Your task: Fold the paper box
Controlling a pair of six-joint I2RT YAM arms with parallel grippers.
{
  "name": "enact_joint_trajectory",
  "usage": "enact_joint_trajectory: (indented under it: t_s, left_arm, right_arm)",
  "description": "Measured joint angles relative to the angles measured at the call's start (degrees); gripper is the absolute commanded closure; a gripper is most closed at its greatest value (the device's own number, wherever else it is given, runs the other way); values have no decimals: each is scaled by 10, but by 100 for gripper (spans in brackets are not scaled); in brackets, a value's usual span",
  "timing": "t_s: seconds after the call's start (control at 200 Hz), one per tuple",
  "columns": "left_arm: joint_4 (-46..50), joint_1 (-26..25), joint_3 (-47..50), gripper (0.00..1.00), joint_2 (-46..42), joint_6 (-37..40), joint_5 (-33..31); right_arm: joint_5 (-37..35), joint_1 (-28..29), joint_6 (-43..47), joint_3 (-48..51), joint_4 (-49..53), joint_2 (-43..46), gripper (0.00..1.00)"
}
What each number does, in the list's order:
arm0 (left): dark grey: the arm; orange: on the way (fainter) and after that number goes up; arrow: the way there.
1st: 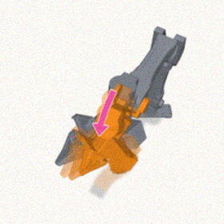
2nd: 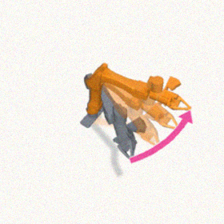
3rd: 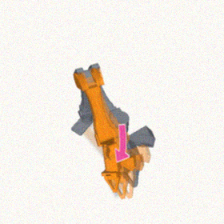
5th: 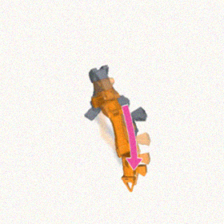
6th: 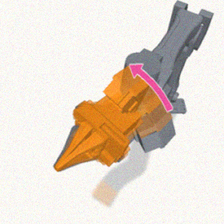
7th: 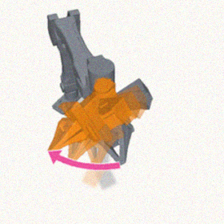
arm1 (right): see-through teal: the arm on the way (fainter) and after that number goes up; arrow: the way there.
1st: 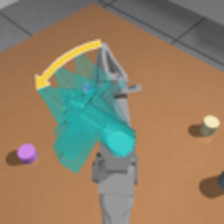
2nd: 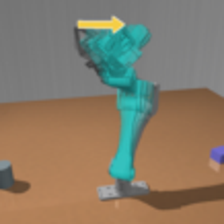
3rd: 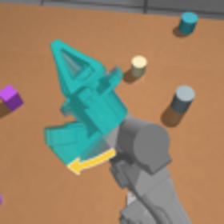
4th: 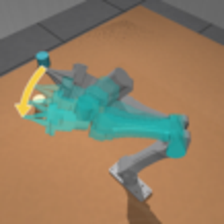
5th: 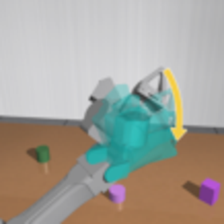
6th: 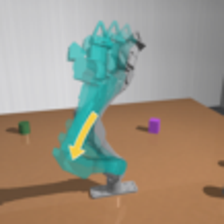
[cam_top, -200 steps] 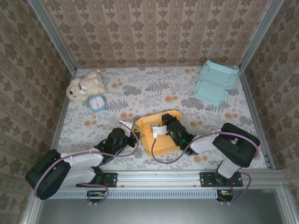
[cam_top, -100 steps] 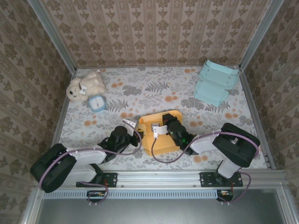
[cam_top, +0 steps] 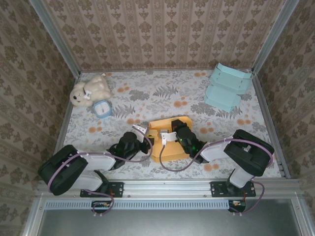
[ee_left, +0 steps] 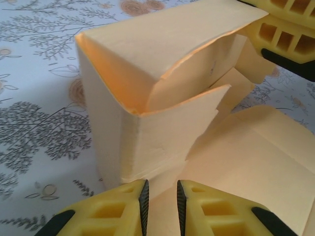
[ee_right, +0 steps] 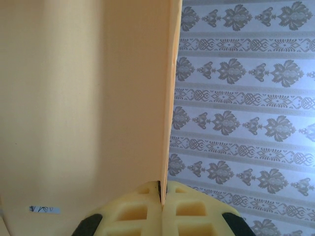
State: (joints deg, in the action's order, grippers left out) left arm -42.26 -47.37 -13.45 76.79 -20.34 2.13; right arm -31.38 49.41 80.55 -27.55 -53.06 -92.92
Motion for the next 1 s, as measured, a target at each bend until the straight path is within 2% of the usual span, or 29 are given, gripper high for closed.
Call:
enact_joint_trajectory:
  t_s: [0.365,1.0]
  left_arm:
    - [-56,-11,-26,77,87,-4,-15]
    - [-122,-22,-36,75,141,-4,-84]
  right_arm:
    - [-4,0,-1,0,1,3,100]
    - [-25,0,-1,-13,3,-11,100]
